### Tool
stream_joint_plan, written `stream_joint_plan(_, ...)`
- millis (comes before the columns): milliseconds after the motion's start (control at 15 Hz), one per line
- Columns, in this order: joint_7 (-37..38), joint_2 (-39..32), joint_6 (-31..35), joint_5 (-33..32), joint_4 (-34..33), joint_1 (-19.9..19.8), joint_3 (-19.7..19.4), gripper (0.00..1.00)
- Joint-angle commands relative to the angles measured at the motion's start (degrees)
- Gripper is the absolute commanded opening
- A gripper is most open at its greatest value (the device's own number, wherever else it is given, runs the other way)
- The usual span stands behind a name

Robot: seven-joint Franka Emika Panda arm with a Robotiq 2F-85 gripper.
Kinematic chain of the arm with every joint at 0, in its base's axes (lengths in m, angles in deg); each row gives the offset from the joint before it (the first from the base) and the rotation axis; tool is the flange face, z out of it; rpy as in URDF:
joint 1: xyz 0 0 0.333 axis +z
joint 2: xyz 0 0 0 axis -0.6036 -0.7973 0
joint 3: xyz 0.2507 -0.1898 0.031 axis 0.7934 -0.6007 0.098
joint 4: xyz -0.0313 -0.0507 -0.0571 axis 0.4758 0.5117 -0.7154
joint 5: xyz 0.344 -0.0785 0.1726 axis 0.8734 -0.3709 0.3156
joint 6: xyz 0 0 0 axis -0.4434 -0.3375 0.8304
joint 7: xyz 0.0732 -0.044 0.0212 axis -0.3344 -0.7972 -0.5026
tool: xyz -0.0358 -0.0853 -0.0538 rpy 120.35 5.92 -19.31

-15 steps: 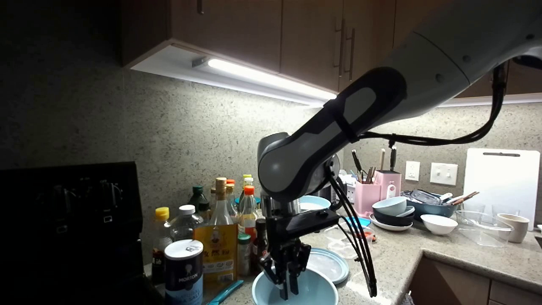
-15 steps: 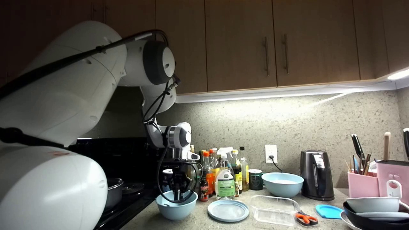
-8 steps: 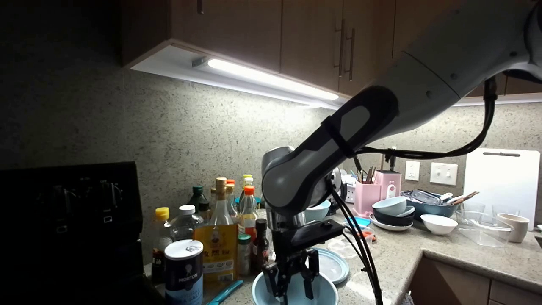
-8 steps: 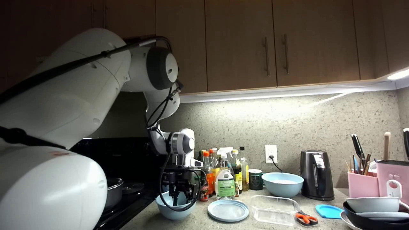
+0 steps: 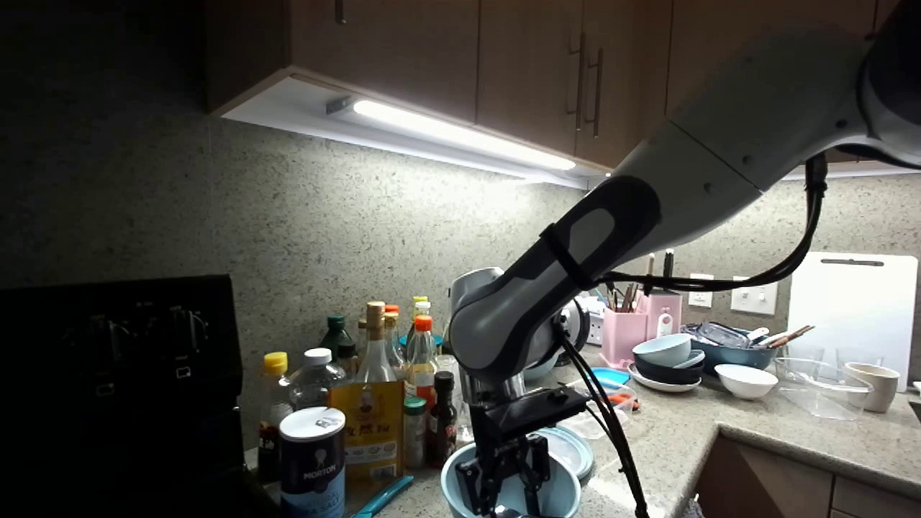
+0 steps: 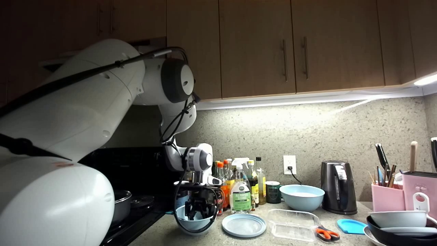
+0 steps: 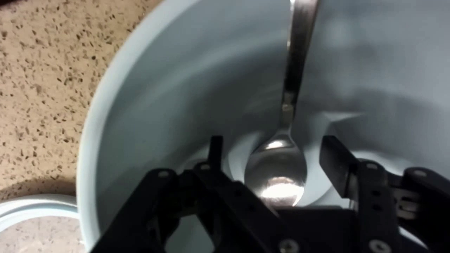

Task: Put the spoon on the blue plate

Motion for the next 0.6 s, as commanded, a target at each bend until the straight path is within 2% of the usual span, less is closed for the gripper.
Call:
stream_joint_plan(0, 0.8, -0.9, -1.1, 1.5, -1.4, -0.2, 0.0, 0.4)
stream_joint_plan(200, 1.0, -0.7, -0.9, 1.1, -1.6, 0.2, 0.0, 0.21)
stream_joint_plan(267, 1.1, -0.5, -0.8, 0.9, -1.6, 0.4, -0.1, 0.18)
stream_joint_plan(533, 1.4, 1.4, -0.5, 0.3, -0.5, 1.4, 0.2, 0.18)
